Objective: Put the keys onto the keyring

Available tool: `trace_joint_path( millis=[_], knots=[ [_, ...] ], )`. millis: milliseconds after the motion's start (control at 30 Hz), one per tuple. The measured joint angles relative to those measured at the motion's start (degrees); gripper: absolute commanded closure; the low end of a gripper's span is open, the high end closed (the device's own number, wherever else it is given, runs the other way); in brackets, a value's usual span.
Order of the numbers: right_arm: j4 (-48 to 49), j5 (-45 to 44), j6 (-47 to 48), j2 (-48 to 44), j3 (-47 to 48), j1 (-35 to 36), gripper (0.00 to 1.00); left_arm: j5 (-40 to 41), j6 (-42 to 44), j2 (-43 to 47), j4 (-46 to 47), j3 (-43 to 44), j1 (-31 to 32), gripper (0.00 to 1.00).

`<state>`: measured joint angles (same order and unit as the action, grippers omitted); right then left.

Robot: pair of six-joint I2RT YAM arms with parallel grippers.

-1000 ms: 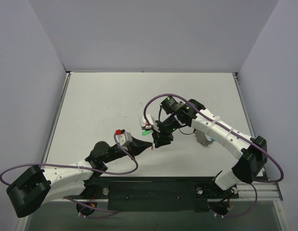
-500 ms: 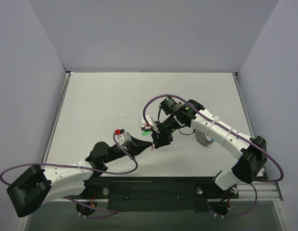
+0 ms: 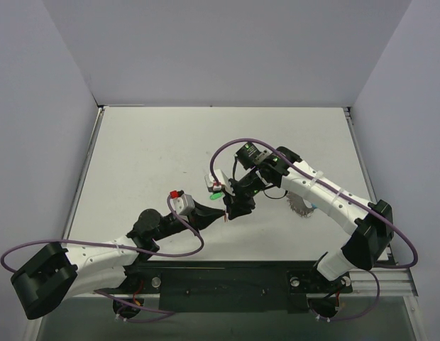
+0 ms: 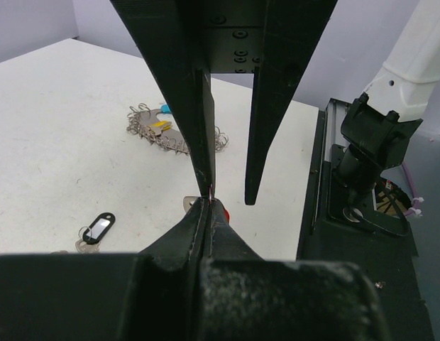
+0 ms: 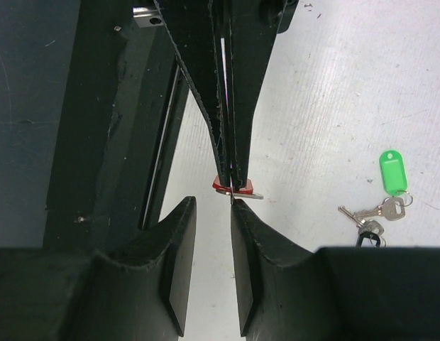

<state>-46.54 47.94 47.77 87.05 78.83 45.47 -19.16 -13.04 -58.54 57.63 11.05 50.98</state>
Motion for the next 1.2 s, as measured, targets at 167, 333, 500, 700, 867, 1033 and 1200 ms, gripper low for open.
trace_joint_path(
  millis=[167,333,500,700,867,1033,1200],
  knots=[
    [-0.2,-0.2,-0.3,0.0,0.2,0.0,0.77,-0.4,-0.2,-0.5,0.5,0.0,0.0,1.00],
    [0.5,-0.2,-1.1,0.1,0.5,0.1,0.77,-1.1,-0.3,-0.9,0.5,0.0,0.0,1.00],
    [1.0,-0.3,-1.5,0.1,0.5,0.1,0.83,-1.2,-0.3,-1.0,0.5,0.0,0.0,1.00],
    [1.2,-0.2,-1.7,0.2,0.5,0.1,0.92,-1.2,-0.3,-1.0,0.5,0.0,0.0,1.00],
    [1.3,-0.2,-1.7,0.8,0.5,0.1,0.98,-1.2,-0.3,-1.0,-0.2,0.0,0.0,1.00],
    [1.3,-0.2,-1.7,0.9,0.5,0.1,1.00,-1.3,-0.8,-1.0,-0.3,0.0,0.1,1.00],
    [1.2,-0.3,-2.0,1.0,0.5,0.1,1.00,-1.3,-1.6,-1.3,-0.1,0.0,0.1,0.98]
  ],
)
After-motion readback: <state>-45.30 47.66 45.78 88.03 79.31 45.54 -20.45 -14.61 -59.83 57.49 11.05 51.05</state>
